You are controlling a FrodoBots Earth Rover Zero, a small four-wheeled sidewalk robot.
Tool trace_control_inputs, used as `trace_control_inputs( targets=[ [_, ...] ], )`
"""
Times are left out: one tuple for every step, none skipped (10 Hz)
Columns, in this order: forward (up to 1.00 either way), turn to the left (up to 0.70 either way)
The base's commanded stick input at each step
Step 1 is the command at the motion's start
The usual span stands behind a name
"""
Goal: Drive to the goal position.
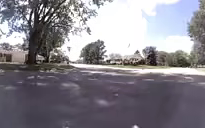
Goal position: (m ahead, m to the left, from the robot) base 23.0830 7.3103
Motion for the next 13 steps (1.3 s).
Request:
trace_control_inputs(
  targets=[
    [0.7,0.0],
    [0.7,0.0],
    [0.7,0.0],
    [0.7,0.0],
    [0.7,0.0],
    [0.7,0.0],
    [0.7,0.0],
    [0.7,0.0],
    [0.7,0.0],
    [0.7,0.0],
    [0.7,0.0],
    [0.7,0.0],
    [0.7,0.0]
  ],
)
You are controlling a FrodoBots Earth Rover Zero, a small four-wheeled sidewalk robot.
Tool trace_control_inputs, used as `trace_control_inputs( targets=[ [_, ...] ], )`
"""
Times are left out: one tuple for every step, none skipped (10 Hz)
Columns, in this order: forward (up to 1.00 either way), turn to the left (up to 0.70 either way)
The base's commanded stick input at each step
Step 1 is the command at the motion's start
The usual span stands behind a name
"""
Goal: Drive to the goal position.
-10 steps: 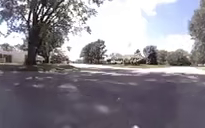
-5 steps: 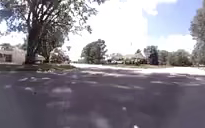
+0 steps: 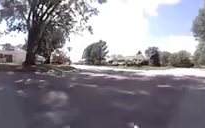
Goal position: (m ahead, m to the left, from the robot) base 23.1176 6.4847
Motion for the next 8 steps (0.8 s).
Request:
trace_control_inputs(
  targets=[
    [0.7,0.0],
    [0.7,0.0],
    [0.7,0.0],
    [0.7,0.0],
    [0.7,0.0],
    [0.7,0.0],
    [0.7,0.0],
    [0.7,0.0]
  ],
)
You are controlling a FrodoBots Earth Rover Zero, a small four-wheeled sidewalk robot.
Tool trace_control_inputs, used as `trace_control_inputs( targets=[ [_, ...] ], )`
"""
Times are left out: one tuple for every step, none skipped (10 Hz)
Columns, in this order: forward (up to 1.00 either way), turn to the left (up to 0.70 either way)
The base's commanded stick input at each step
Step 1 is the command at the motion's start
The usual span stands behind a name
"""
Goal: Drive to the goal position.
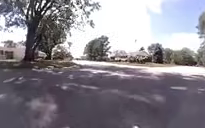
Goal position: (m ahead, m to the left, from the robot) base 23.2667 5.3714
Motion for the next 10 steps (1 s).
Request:
trace_control_inputs(
  targets=[
    [0.7,0.0],
    [0.7,0.06],
    [0.7,0.21],
    [0.7,0.34],
    [0.7,0.34],
    [0.7,0.13],
    [0.7,0.0],
    [0.7,0.0],
    [0.7,0.0],
    [0.7,0.0]
  ],
)
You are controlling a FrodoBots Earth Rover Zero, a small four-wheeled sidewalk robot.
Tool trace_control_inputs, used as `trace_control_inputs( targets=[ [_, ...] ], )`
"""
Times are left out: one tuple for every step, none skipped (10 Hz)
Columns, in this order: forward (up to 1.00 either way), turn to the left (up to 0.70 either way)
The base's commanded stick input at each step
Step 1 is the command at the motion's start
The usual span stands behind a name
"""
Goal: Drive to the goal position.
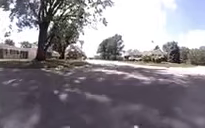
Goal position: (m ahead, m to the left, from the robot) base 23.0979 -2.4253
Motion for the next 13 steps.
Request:
trace_control_inputs(
  targets=[
    [0.7,0.0],
    [0.7,0.0],
    [0.7,0.0],
    [0.7,0.0],
    [0.7,0.0],
    [0.7,0.0],
    [0.7,0.0],
    [0.7,0.0],
    [0.7,0.0],
    [0.7,0.0],
    [0.7,0.0],
    [0.7,0.0],
    [0.7,0.0]
  ],
)
